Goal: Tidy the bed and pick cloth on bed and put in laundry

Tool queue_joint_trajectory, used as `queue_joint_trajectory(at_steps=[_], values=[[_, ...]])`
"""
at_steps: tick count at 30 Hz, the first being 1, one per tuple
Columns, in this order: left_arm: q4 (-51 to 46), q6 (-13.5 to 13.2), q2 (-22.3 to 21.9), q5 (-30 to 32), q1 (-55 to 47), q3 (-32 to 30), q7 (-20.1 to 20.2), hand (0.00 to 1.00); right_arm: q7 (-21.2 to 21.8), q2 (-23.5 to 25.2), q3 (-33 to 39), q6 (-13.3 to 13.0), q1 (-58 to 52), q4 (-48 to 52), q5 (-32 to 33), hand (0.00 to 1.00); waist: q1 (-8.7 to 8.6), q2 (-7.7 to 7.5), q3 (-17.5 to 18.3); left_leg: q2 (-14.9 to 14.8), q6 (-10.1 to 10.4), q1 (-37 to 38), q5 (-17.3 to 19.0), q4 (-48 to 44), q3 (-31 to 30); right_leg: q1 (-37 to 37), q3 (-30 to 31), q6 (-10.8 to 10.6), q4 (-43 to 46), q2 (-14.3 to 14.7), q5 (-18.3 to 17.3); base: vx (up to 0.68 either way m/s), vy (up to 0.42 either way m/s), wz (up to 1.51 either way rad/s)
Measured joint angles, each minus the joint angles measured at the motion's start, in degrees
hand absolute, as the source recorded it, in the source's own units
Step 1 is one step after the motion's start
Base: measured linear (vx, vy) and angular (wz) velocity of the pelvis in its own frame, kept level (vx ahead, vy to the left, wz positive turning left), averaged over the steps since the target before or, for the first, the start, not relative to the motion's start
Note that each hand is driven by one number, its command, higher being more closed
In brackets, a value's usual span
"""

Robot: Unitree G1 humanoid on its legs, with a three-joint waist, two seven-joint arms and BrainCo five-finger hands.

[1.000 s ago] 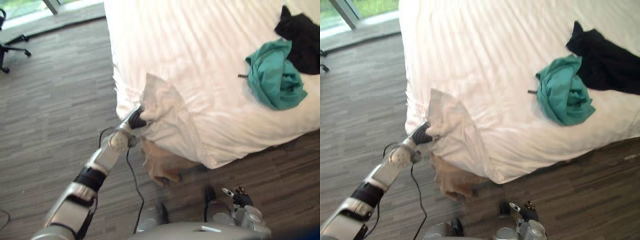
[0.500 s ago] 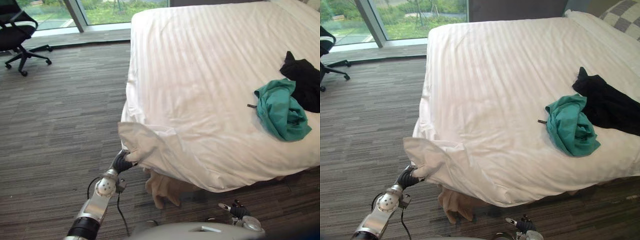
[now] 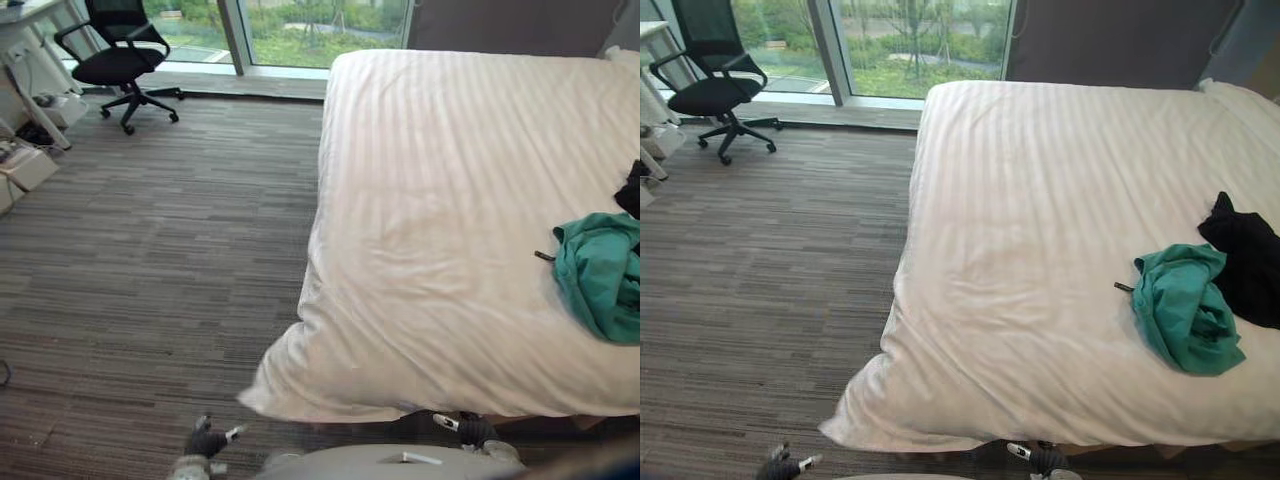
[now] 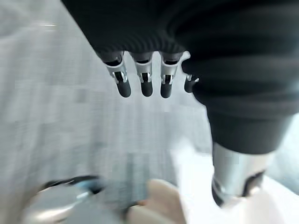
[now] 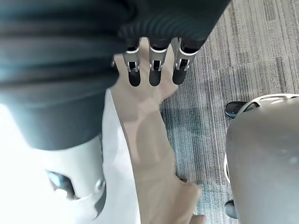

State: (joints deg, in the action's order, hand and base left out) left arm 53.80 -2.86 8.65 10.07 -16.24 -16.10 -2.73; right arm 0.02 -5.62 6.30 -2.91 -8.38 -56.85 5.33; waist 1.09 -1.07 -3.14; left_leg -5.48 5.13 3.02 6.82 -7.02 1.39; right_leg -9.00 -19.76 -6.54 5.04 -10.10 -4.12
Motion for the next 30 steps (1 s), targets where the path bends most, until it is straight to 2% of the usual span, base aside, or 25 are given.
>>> queue_joint_trajectory(at_steps=[3, 8, 12, 13, 15, 20, 21, 24, 28, 30], values=[[3.7, 0.9, -3.3, 2.3, -1.4, -1.7, 1.5, 0.00, 0.2, 0.5, 0.0, 0.0, -0.5, 0.1, 0.1, 0.00, 0.04, 0.42, 0.6, -0.4, 0.0, 0.1, 0.0, 0.4, 1.5, 0.6, 0.7, 0.0, 0.1, 0.2, 0.0, -0.08, -0.006, -0.19], [3.9, 1.6, -4.1, 5.4, -1.8, -2.9, 4.1, 0.00, 0.6, 0.7, -0.6, 0.0, -0.5, 0.4, 0.1, 0.00, 0.13, 0.59, 0.9, -1.6, 0.3, 1.2, -1.1, 4.0, 4.4, 2.8, 2.7, -0.1, -0.2, 1.2, -0.1, -0.14, -0.023, -0.25], [3.8, 2.1, -3.8, 6.9, 0.1, -0.7, 2.2, 0.00, 0.1, 1.2, -1.3, 0.0, -0.7, 0.8, 1.4, 0.00, 0.00, 0.30, 0.7, -1.2, 0.5, 2.2, -3.6, 7.3, 6.0, 3.7, 3.3, -1.5, -1.4, 1.3, -1.2, -0.19, -0.055, -0.25], [3.8, 2.2, -4.2, 6.9, 1.1, 0.9, 1.6, 0.00, -0.3, 1.1, -1.2, 0.0, -0.8, 0.9, 3.1, 0.00, -0.28, 0.05, 0.6, -1.2, 0.5, 2.7, -4.7, 8.5, 6.0, 4.0, 3.4, -1.2, -1.2, 1.4, -1.3, -0.21, -0.045, -0.08], [3.6, 2.2, -4.7, 6.8, 2.4, 2.9, 0.8, 0.00, -0.6, 1.2, -0.8, 0.0, -1.1, 1.0, 5.3, 0.00, -0.53, 0.79, 0.7, -1.6, 0.5, 3.0, -5.8, 10.2, 6.2, 4.5, 3.5, -0.6, -1.0, 1.9, -1.5, -0.19, -0.044, -0.03], [3.2, 2.2, -4.7, 6.1, 3.8, 5.0, -2.0, 0.00, -2.5, 2.7, 2.7, -0.4, -2.6, 1.6, 11.5, 0.00, -0.66, 1.05, 0.5, -2.5, 0.7, 3.3, -6.3, 12.0, 7.7, 4.9, 4.9, -0.5, -1.8, 3.2, -1.4, -0.11, -0.031, -0.10], [3.2, 2.2, -4.6, 6.1, 3.8, 5.6, -2.6, 0.00, -3.0, 3.0, 3.4, -0.6, -2.9, 1.8, 12.6, 1.00, -0.72, 1.14, 0.5, -2.6, 0.7, 3.3, -6.3, 12.0, 7.8, 5.1, 5.6, -0.4, -2.4, 3.6, -1.4, -0.01, 0.004, -0.29], [3.1, 2.1, -3.9, 6.2, 3.9, 7.6, -2.7, 0.00, -4.7, 3.4, 5.5, -0.6, -3.0, 1.9, 13.7, 1.00, -0.78, 1.14, 0.5, -2.7, 0.7, 3.4, -6.3, 11.9, 9.2, 5.8, 7.7, 0.6, -2.9, 4.0, -0.5, 0.03, 0.013, -0.27], [3.1, 2.2, -2.9, 6.2, 4.1, 10.8, -3.9, 0.00, -7.8, 3.1, 7.7, -0.6, -2.8, 2.5, 13.7, 1.00, -1.04, 1.06, 0.7, -2.4, 1.3, 4.0, -5.8, 11.8, 9.4, 5.7, 9.3, -0.1, -3.1, 3.9, 0.5, 0.13, 0.027, -0.12], [3.2, 2.2, -2.7, 6.2, 4.1, 12.0, -3.9, 0.00, -9.2, 2.2, 9.5, -0.7, -1.9, 6.5, 13.6, 1.00, -1.09, 1.39, 0.8, -2.3, 1.0, 4.1, -5.8, 11.5, 9.7, 5.7, 9.6, -0.9, -3.2, 3.9, 1.1, 0.17, 0.024, -0.09]])
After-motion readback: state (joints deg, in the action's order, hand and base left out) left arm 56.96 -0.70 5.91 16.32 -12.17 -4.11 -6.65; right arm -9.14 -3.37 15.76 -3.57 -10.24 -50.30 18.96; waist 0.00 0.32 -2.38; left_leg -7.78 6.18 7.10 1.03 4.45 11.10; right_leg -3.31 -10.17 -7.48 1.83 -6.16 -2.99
